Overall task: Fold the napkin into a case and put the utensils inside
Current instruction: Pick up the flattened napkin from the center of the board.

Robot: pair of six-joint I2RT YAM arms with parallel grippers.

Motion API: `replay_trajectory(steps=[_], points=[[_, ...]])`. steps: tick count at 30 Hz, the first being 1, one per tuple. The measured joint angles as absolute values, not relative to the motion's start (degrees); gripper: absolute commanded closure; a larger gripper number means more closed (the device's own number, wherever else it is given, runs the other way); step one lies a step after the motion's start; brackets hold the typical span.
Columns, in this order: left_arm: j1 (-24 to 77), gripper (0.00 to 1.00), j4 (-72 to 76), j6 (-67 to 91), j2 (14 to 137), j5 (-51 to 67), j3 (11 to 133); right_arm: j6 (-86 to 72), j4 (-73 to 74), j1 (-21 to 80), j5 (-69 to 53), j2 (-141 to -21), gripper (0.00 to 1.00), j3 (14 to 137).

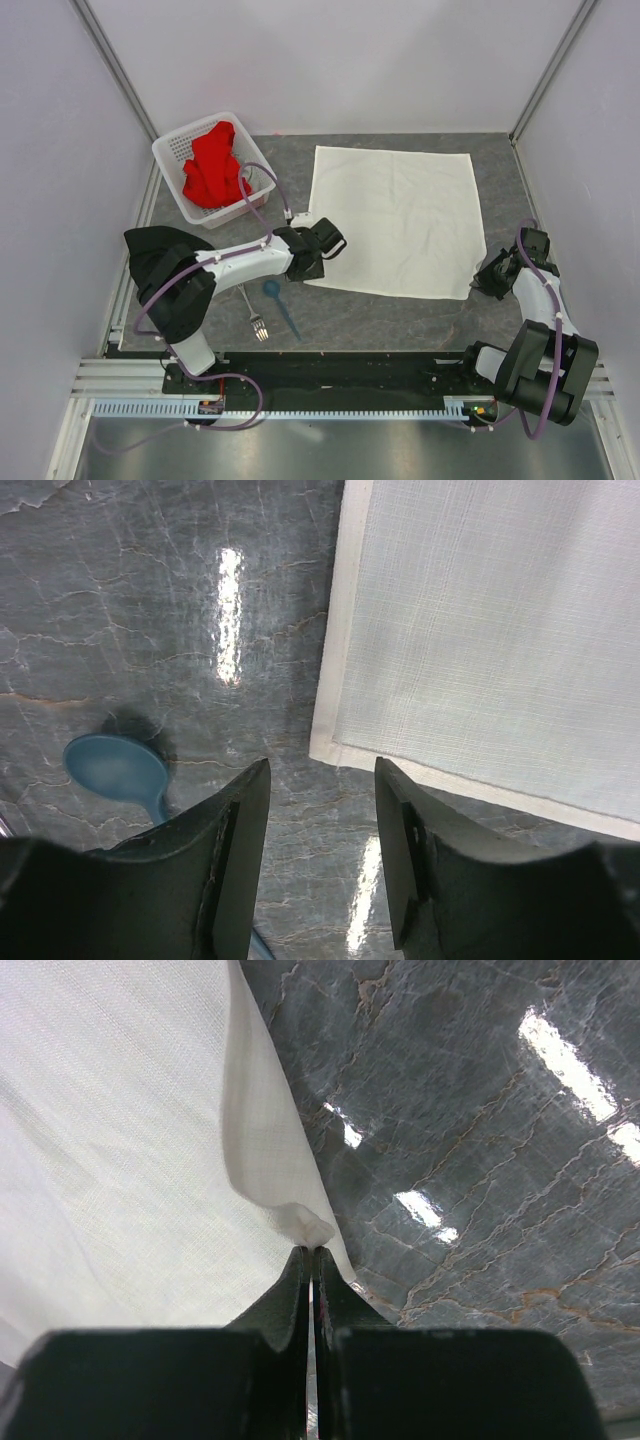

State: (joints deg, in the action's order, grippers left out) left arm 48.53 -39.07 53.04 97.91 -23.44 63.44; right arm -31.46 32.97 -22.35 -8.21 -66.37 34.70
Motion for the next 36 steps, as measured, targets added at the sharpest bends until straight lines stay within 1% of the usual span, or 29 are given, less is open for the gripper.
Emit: replay_trajectory(steps=[17, 20, 23, 24, 26, 27, 28, 31, 36], points=[[48.6, 0.45, -38.3, 53.4, 101.0, -22.7, 63.4, -31.5, 33.0, -22.3, -8.4, -66.0, 1.0, 34.6], [48.3, 0.48, -37.1, 53.7, 101.3, -21.8, 63.0, -31.5, 33.0, -22.3, -8.4, -66.0, 1.0, 34.6], [47.7, 0.55, -35.4, 54.2, 101.5, -20.9, 62.1, -31.5, 33.0, -22.3, -8.4, -66.0, 1.0, 34.6], [47.5, 0.61, -35.0, 54.4, 101.4, -20.8, 61.9, -31.5, 33.0, -22.3, -8.4, -66.0, 1.0, 34.6], [47.0, 0.73, -33.6, 54.5, 100.7, -20.7, 60.8, -31.5, 33.0, -22.3, -8.4, -66.0, 1.0, 34.6], [46.6, 0.88, -32.8, 54.6, 100.0, -20.7, 59.8, -31.5, 33.0, -22.3, -8.4, -66.0, 1.0, 34.6], [46.3, 0.92, -32.1, 54.6, 99.5, -20.6, 59.0, -31.5, 33.0, -22.3, -8.4, -66.0, 1.0, 34.6], [45.3, 0.98, -29.9, 54.8, 98.1, -20.0, 57.1, -31.4, 33.0, -22.3, -9.2, -66.0, 1.0, 34.6], [44.4, 0.98, -29.1, 52.4, 96.0, -19.2, 56.6, -30.2, 34.2, -22.3, -12.5, -63.7, 1.0, 35.3]])
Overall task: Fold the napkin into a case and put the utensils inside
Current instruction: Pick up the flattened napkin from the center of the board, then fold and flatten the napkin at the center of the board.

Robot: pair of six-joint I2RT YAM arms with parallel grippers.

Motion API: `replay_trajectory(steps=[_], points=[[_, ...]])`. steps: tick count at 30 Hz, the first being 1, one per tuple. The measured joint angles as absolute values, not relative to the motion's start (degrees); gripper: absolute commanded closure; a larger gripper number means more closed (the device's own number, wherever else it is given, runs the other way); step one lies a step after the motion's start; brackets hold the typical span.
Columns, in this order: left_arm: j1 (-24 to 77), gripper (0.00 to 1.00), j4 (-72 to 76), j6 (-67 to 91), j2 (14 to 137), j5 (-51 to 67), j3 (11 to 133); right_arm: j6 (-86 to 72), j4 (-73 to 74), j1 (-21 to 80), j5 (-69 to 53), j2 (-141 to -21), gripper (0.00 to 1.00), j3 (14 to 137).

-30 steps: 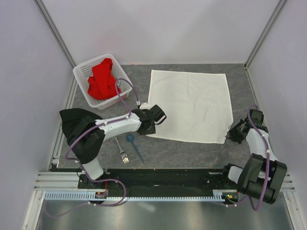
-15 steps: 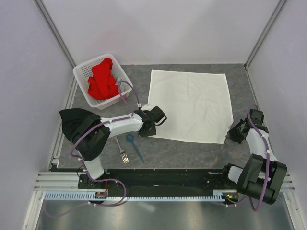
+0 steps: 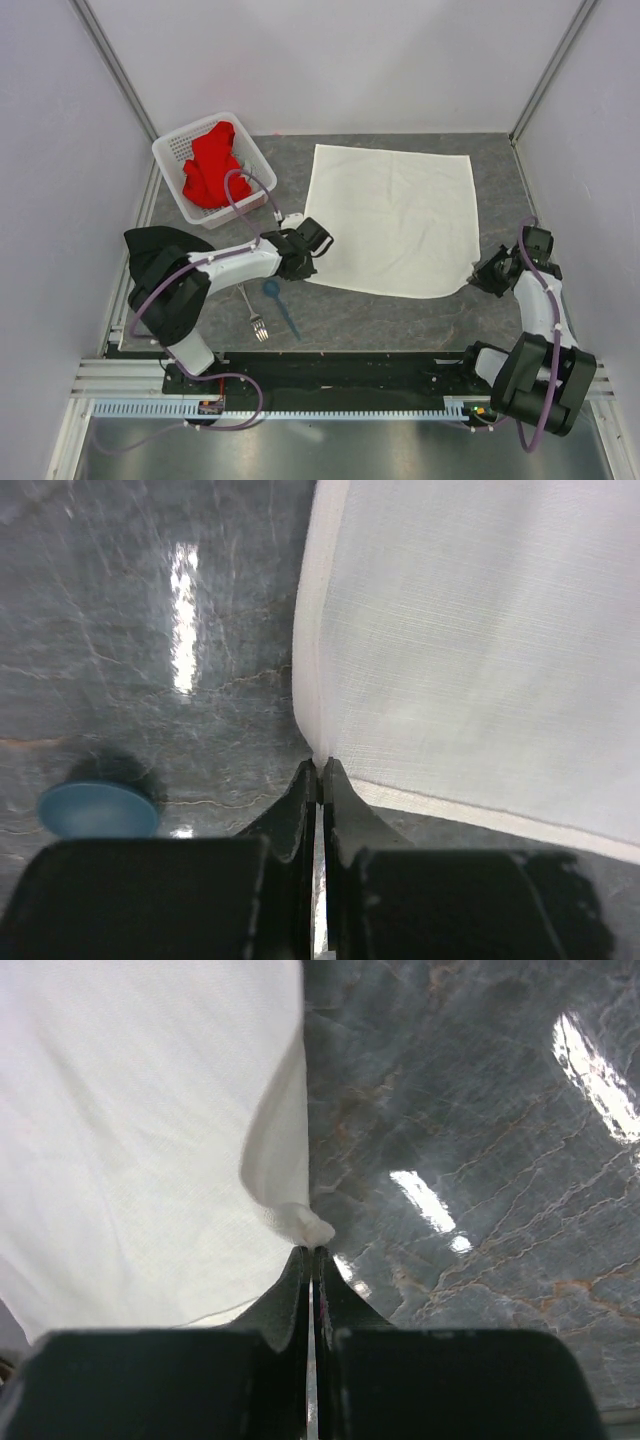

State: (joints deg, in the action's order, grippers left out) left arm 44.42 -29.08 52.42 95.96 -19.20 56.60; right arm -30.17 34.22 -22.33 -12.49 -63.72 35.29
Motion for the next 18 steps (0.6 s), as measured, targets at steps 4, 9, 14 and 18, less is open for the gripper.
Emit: replay_trajectory(steps=[4, 9, 14, 18], points=[[43.8, 0.98, -29.8, 46.3, 88.1, -18.9, 58.7, -29.1, 37.9, -22.3, -14.0, -59.6, 1.0, 42.7], [43.8, 0.98, -29.5, 37.1, 72.8, -17.0, 70.2, -29.1, 41.4, -22.3, -15.2, -53.5, 1.0, 57.1], [43.8, 0.98, -28.3, 30.3, 57.9, -13.6, 79.7, -28.3, 49.2, -21.3, -13.5, -50.2, 1.0, 80.1], [43.8, 0.98, -27.6, 26.8, 48.3, -9.2, 84.1, -28.1, 53.1, -19.7, -11.5, -48.2, 1.0, 98.7]])
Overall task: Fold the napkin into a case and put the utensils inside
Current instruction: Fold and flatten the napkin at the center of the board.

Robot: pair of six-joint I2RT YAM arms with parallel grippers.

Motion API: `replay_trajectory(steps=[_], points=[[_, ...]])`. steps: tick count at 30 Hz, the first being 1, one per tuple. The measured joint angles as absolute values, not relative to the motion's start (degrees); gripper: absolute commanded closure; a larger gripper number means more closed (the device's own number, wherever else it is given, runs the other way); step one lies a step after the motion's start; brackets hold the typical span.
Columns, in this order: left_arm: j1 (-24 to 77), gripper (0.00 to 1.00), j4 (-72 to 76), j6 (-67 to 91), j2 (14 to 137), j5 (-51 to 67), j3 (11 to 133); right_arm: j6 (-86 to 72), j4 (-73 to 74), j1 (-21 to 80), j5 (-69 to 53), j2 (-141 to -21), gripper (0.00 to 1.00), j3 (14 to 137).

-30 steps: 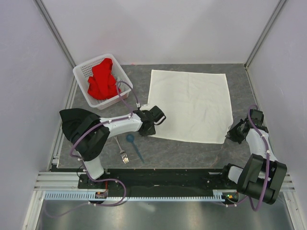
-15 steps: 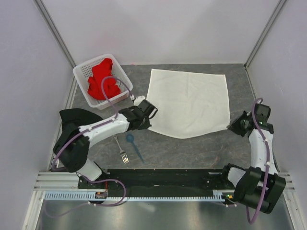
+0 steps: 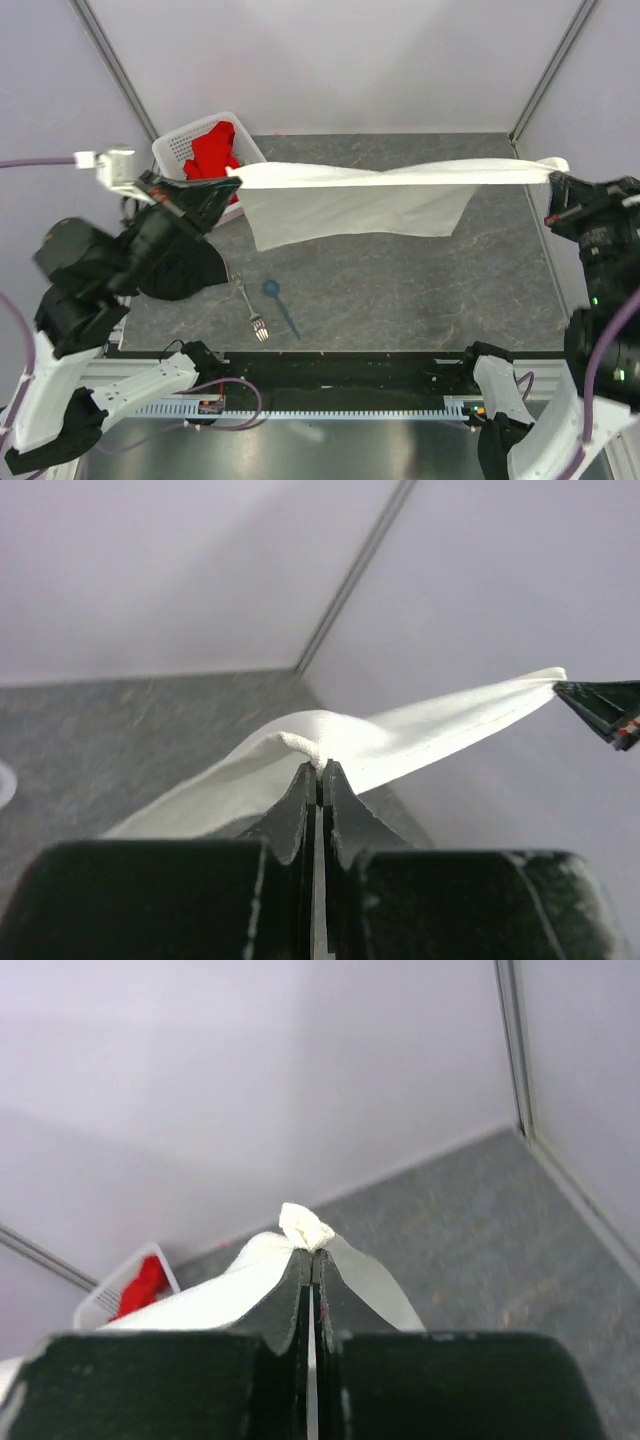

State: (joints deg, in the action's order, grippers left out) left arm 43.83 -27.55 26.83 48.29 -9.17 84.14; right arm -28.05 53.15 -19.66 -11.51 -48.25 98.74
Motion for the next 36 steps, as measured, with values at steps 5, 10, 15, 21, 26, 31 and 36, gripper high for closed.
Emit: replay_trajectory(steps=[5, 10, 15, 21, 26, 31, 36], points=[[43.9, 0.98, -25.9, 24.8, 43.2, -5.4, 87.0, -28.1, 55.4, -18.9, -10.0, -45.3, 1.0, 113.3], [43.9, 0.98, -24.6, 23.9, 46.1, -7.2, 86.0, -28.1, 53.6, -18.9, -7.6, -45.0, 1.0, 110.9], [43.4, 0.98, -21.9, 23.6, 56.7, -13.5, 85.2, -28.2, 48.1, -18.9, -7.0, -50.3, 1.0, 96.7], [33.0, 0.98, -16.1, 25.6, 75.5, -8.8, 84.8, -28.3, 39.6, -18.9, -8.3, -69.0, 1.0, 87.2], [25.8, 0.98, -9.8, 28.3, 93.0, -2.0, 85.4, -28.9, 31.3, -17.9, -10.4, -85.1, 1.0, 84.5], [21.9, 0.98, -6.9, 29.9, 110.1, 4.9, 91.9, -29.3, 24.9, -15.7, -10.7, -101.0, 1.0, 87.0], [20.3, 0.98, -5.5, 30.5, 119.9, 9.0, 96.3, -29.5, 21.9, -13.4, -11.9, -114.7, 1.0, 93.7]])
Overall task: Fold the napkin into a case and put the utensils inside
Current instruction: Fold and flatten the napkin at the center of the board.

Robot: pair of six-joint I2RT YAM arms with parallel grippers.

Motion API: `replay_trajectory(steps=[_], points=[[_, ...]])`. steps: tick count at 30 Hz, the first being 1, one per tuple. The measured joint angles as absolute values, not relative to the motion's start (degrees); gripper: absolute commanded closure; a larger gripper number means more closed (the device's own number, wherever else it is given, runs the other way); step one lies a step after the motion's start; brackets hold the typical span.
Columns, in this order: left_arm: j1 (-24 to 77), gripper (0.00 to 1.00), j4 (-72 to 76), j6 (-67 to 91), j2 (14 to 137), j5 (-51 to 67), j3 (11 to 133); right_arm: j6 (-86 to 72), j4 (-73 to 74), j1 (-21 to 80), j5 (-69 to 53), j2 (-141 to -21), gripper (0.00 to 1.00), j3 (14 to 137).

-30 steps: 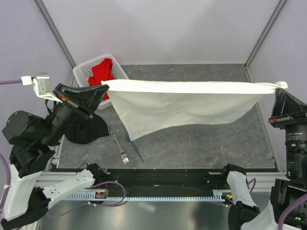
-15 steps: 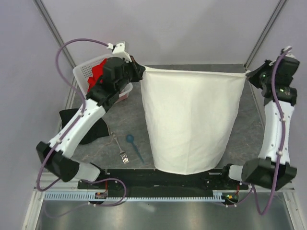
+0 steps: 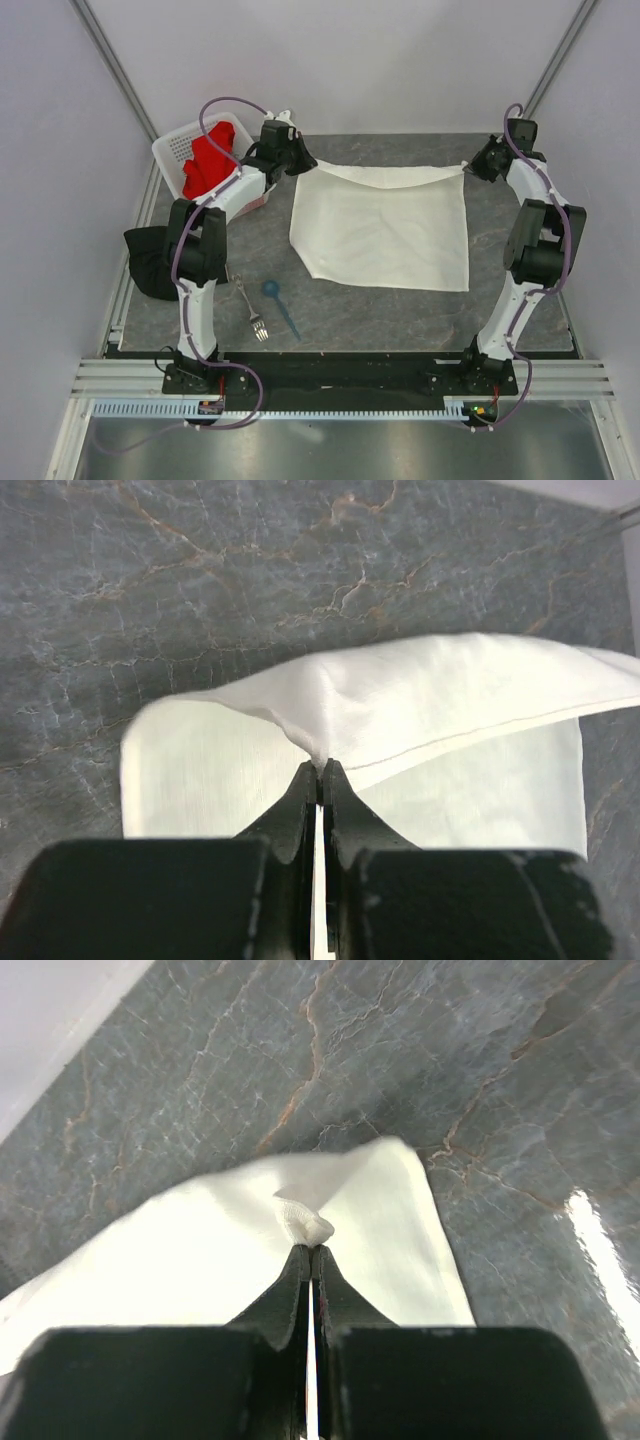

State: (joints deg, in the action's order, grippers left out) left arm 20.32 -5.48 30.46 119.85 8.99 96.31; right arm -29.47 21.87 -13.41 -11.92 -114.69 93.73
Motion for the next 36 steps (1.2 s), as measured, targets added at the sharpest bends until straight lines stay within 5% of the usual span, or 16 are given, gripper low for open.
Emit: replay_trajectory(steps=[14, 28, 36], points=[[20.2, 0.98, -4.7, 30.4, 116.0, 12.7, 96.1, -28.8, 22.9, -12.8, -12.1, -114.2, 1.0, 94.8], [20.3, 0.98, -5.0, 30.3, 63.9, 12.7, 92.1, -28.5, 31.6, -12.6, -10.7, -62.3, 1.0, 99.1], [21.0, 0.98, -7.8, 29.7, 50.3, 12.8, 95.7, -29.1, 35.7, -12.3, -11.7, -50.5, 1.0, 111.9]])
